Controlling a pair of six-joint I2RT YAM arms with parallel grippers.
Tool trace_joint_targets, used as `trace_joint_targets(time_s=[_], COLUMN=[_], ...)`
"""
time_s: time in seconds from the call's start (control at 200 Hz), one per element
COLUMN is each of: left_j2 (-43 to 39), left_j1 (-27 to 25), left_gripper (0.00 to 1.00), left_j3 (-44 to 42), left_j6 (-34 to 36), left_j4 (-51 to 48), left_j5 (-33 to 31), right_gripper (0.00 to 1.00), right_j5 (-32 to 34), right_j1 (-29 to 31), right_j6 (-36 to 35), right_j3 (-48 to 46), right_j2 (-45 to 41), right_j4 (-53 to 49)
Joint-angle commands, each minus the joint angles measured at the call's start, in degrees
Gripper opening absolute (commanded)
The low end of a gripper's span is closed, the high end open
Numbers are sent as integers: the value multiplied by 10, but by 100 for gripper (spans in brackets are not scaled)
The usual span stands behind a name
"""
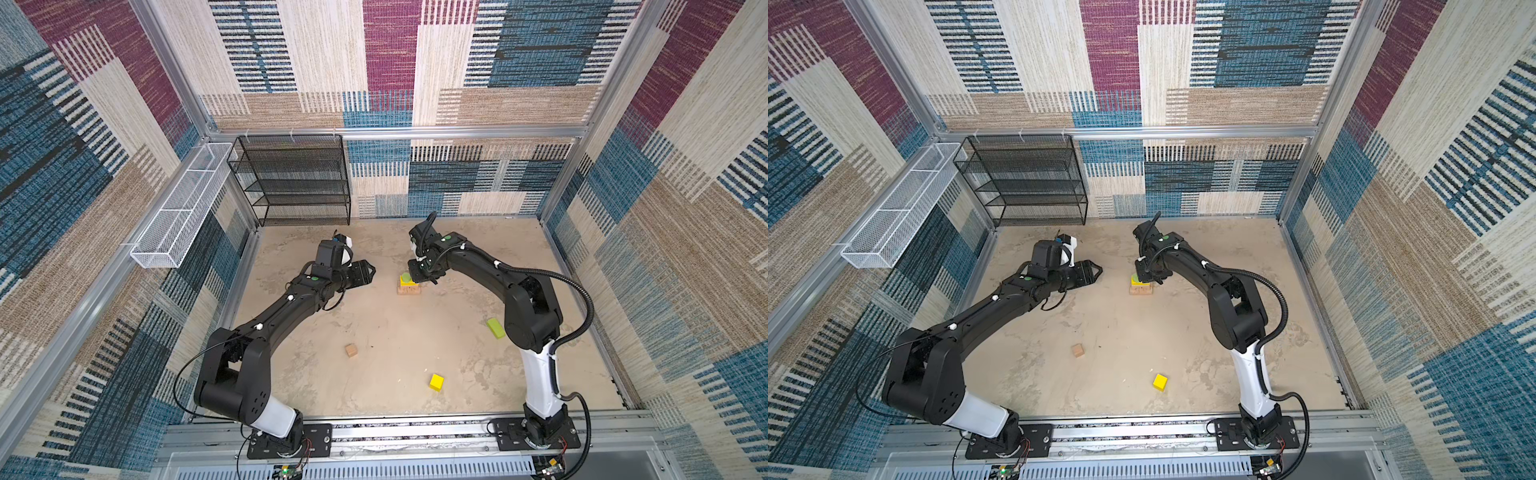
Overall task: Build the wood block tower
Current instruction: 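Lower the green cylinder beside the first cylinder on the yellow block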
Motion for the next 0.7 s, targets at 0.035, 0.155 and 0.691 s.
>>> trace_joint_targets(time_s=[0.035,0.155,0.691], left_j2=[-2,-3,-3], left_j1=[2,2,5], left_gripper=[62,62,62], left_j3=[-1,-2,-4], left_j6=[-4,-4,-6], left_j4=[8,8,9], left_j5=[13,14,15], right_gripper=[35,36,38], right_j5=[-5,-4,2], right_j1=[1,1,1], right_j6=[4,6,16], right_j3=[3,4,13], right_j2=[1,2,7], right_j4=[10,11,14])
